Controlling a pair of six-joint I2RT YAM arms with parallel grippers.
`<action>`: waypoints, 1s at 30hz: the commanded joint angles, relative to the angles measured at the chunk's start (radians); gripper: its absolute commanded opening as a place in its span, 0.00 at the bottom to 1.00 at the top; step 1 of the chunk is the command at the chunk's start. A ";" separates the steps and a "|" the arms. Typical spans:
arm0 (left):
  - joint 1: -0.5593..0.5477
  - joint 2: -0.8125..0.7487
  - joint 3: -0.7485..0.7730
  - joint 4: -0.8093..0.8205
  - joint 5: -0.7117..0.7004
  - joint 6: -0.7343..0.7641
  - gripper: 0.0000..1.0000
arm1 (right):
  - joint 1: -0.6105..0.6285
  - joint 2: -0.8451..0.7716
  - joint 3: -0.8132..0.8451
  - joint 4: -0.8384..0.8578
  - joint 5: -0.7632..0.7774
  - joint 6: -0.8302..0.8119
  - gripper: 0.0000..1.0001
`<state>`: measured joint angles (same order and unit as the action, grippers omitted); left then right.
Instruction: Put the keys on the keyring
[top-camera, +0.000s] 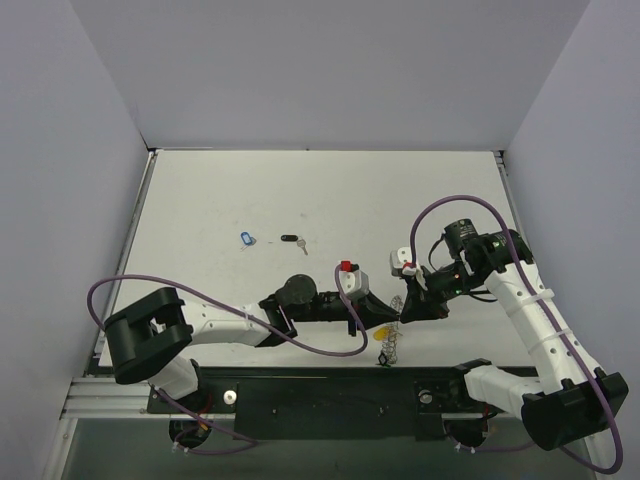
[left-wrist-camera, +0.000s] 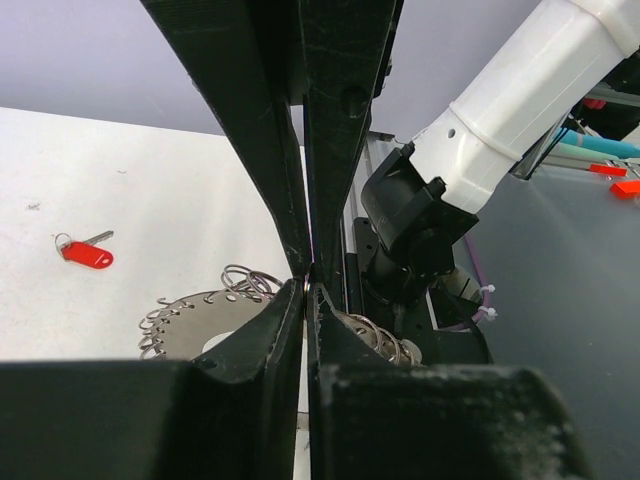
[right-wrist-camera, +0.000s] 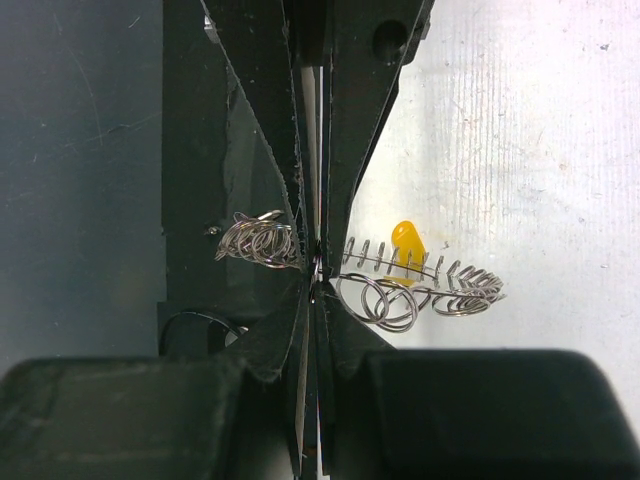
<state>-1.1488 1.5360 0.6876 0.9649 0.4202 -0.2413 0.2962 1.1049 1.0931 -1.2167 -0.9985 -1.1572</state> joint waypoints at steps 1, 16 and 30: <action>0.006 0.009 0.050 0.070 0.031 -0.016 0.08 | 0.004 -0.002 0.028 -0.046 -0.051 -0.019 0.00; 0.006 -0.149 -0.057 0.006 -0.142 0.049 0.00 | -0.075 -0.037 0.060 -0.046 -0.071 0.042 0.49; 0.066 -0.434 -0.097 -0.290 -0.232 0.102 0.00 | -0.558 0.078 0.054 -0.029 -0.075 0.145 0.55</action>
<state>-1.1160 1.1694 0.5652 0.7296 0.2119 -0.1490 -0.1761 1.1099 1.1484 -1.2217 -1.0634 -1.0447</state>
